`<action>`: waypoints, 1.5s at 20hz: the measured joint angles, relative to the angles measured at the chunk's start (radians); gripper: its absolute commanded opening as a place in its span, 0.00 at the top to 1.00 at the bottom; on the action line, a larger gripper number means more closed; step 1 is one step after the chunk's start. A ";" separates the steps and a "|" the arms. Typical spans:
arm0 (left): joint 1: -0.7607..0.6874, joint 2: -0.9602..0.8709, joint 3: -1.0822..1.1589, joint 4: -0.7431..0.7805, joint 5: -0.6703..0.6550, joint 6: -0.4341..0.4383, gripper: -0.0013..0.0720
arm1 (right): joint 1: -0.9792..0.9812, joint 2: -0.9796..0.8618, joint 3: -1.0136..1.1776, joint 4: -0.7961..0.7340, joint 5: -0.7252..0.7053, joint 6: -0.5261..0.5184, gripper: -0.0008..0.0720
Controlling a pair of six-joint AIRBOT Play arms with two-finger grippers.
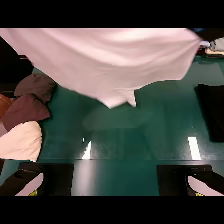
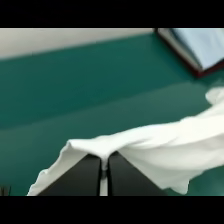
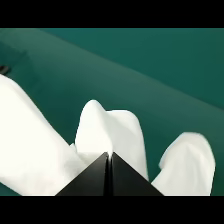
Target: Fold the shirts.
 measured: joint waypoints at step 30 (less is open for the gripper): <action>0.043 -0.718 -0.021 0.049 -0.247 -0.023 0.24 | 0.023 -0.298 -0.385 -0.084 -0.129 0.226 0.37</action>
